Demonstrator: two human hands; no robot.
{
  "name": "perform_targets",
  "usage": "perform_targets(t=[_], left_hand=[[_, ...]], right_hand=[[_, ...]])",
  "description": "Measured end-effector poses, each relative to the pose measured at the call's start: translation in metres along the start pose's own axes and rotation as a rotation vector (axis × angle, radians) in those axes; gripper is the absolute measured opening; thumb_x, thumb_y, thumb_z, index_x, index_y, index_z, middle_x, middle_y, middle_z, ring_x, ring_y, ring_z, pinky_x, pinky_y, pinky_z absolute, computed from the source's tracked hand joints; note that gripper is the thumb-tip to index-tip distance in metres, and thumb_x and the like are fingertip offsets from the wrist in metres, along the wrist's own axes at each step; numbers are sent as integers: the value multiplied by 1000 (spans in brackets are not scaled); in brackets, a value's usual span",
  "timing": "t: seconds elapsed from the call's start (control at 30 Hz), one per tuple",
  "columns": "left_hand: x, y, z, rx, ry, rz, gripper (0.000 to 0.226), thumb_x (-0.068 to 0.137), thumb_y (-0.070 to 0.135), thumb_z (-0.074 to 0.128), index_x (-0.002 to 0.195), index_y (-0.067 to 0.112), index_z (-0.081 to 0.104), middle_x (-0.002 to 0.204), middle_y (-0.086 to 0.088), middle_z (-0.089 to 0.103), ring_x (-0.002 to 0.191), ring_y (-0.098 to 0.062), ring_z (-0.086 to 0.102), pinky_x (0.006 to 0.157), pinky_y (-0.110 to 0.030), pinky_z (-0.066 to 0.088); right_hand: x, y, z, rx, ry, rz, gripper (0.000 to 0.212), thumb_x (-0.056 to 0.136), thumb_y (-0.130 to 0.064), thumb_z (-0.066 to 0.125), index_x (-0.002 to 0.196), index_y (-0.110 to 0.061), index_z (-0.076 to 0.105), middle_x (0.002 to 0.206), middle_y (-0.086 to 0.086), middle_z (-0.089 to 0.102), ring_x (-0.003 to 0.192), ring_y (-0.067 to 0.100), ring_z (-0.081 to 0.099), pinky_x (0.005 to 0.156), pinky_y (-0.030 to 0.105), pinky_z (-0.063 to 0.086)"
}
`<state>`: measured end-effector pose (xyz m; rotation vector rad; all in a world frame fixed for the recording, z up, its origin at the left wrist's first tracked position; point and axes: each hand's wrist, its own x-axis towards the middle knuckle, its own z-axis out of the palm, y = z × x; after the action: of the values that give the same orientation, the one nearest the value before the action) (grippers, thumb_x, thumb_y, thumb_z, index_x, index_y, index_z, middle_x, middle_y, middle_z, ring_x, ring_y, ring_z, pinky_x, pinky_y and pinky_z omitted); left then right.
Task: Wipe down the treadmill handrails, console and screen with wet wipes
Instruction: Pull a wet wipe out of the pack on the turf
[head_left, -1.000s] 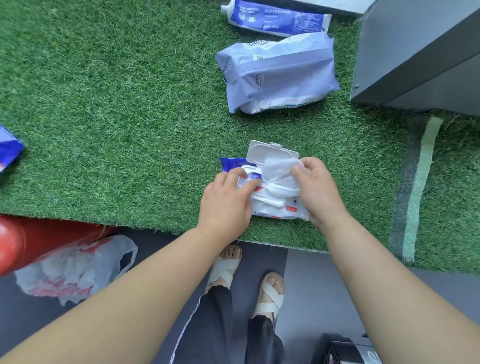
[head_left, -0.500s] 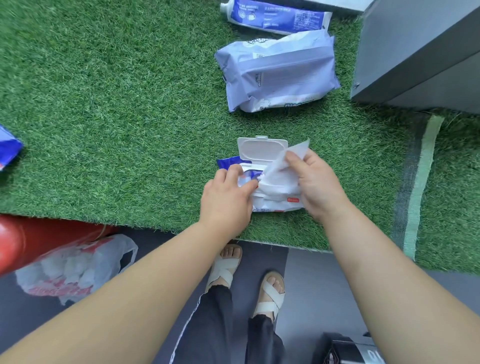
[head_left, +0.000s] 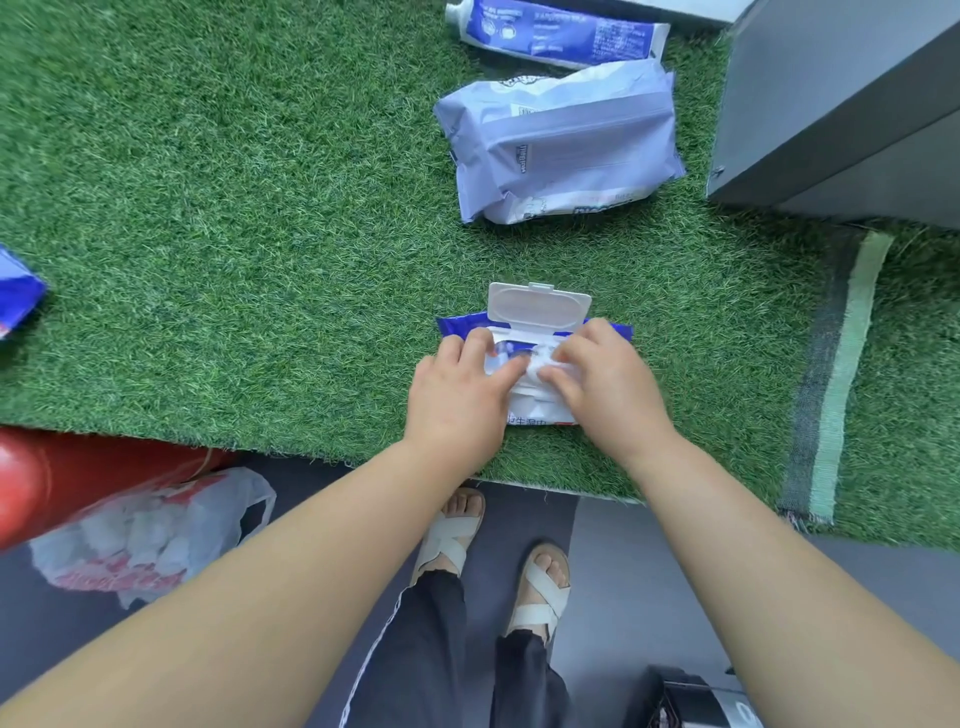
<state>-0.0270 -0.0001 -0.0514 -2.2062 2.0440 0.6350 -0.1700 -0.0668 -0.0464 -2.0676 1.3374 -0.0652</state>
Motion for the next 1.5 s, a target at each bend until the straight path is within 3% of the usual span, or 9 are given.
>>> perform_targets(t=[0.23, 0.57, 0.67, 0.83, 1.07, 1.17, 1.27, 1.37, 1.5], left_hand=[[-1, -2, -1, -75, 1, -17, 47, 78, 21, 65, 124, 27, 58, 124, -12, 50, 103, -35, 50, 77, -38, 42], [11, 19, -10, 78, -111, -13, 48, 88, 38, 46, 135, 39, 39, 142, -7, 26, 122, -29, 31, 96, -39, 30], [9, 13, -12, -206, 9, -12, 47, 82, 26, 59, 129, 27, 53, 129, -10, 44, 113, -32, 45, 91, -39, 38], [-13, 16, -18, -865, 95, -356, 35, 85, 10, 55, 120, 18, 52, 99, 12, 60, 103, -20, 54, 90, -33, 42], [-9, 37, 1, -248, -122, 110, 56, 80, 33, 34, 130, 14, 52, 135, -4, 53, 124, -29, 44, 107, -47, 26], [-19, 28, -2, -475, 165, 50, 35, 80, 28, 40, 95, 12, 67, 91, -5, 67, 87, -29, 59, 79, -37, 47], [-35, 13, 1, -451, 365, -36, 30, 82, 26, 45, 93, 10, 68, 94, -7, 63, 89, -29, 56, 77, -36, 46], [-37, 9, 8, -173, 161, 83, 51, 85, 29, 37, 125, 8, 59, 135, -16, 52, 124, -37, 48, 102, -45, 39], [-31, 5, 13, 70, -268, 119, 63, 100, 45, 19, 151, 17, -4, 157, -3, -16, 146, -24, -9, 117, -41, -3]], right_hand=[[9, -1, -31, 1258, 325, 608, 27, 84, 7, 48, 71, -16, 44, 76, 5, 48, 71, 19, 52, 67, 33, 57], [2, 11, -29, 600, 246, 519, 19, 84, -31, 63, 73, -18, 56, 69, -5, 50, 69, 15, 45, 63, 28, 35], [6, 5, -30, 501, 42, 387, 28, 89, -21, 63, 114, -29, 58, 99, -14, 57, 94, 8, 52, 84, 23, 40], [5, -1, -31, 530, -67, 373, 34, 89, -8, 51, 106, -34, 63, 80, -3, 54, 70, 8, 48, 68, 24, 39], [-7, -1, -34, 387, 37, 303, 37, 88, 0, 44, 102, -26, 66, 110, -9, 47, 99, 0, 45, 86, 12, 34], [-16, 2, -33, 215, -20, 133, 32, 86, -3, 48, 100, -22, 70, 120, -12, 54, 105, 3, 50, 88, 17, 38], [-28, 7, -23, -100, -100, -60, 32, 82, -12, 51, 104, -22, 71, 131, -10, 57, 103, 20, 62, 73, 30, 46], [-36, 5, -16, -294, -164, -82, 36, 88, -16, 54, 121, -29, 63, 145, -12, 43, 106, 25, 61, 71, 33, 49], [-38, -3, -10, -504, -360, 16, 53, 96, -16, 39, 145, -35, 31, 159, -16, 3, 110, 24, 54, 66, 31, 39]])
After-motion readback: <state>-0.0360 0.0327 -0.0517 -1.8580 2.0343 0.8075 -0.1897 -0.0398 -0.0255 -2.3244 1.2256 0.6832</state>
